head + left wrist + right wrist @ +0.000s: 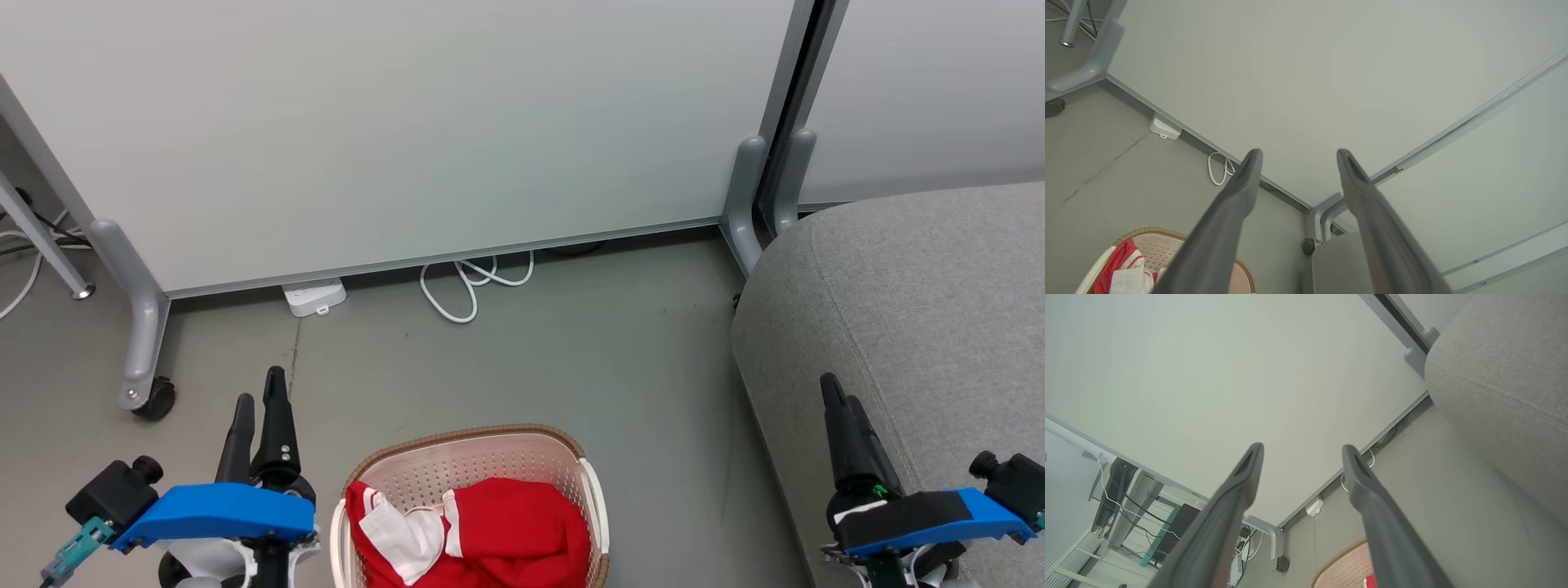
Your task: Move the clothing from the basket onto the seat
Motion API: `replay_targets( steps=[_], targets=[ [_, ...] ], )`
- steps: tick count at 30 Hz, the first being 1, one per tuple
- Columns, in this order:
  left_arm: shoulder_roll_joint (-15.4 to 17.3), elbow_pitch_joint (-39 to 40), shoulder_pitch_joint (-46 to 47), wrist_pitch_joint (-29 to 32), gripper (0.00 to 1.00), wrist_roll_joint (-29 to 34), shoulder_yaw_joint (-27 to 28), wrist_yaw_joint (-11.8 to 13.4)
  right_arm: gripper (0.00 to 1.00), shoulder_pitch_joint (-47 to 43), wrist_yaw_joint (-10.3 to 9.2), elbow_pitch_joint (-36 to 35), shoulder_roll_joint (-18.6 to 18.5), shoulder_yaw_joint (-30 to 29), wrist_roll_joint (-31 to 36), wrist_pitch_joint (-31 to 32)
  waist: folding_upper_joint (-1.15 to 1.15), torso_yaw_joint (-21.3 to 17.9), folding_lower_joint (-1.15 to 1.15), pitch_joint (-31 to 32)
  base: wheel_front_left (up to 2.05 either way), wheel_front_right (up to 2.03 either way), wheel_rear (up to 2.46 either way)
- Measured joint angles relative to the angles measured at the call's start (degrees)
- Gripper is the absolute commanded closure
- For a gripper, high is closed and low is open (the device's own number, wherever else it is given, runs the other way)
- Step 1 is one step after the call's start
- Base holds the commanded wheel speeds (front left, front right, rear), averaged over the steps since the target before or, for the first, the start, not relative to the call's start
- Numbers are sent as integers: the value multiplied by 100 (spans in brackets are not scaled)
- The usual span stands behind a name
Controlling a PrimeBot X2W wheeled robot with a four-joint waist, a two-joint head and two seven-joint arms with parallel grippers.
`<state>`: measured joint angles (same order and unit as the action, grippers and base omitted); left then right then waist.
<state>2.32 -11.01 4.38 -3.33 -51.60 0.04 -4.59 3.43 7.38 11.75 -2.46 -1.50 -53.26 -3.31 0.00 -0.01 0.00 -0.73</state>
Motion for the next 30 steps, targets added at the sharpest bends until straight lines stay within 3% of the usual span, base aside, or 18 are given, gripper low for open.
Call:
replay_targets(
  steps=[30],
  targets=[
    [29, -134, 46, -493, 0, 2214, -356, 3, 0, 0, 1, 136, -5, 227, 2027, -487, 0, 31, 0, 28, 0, 0, 0]
  ],
)
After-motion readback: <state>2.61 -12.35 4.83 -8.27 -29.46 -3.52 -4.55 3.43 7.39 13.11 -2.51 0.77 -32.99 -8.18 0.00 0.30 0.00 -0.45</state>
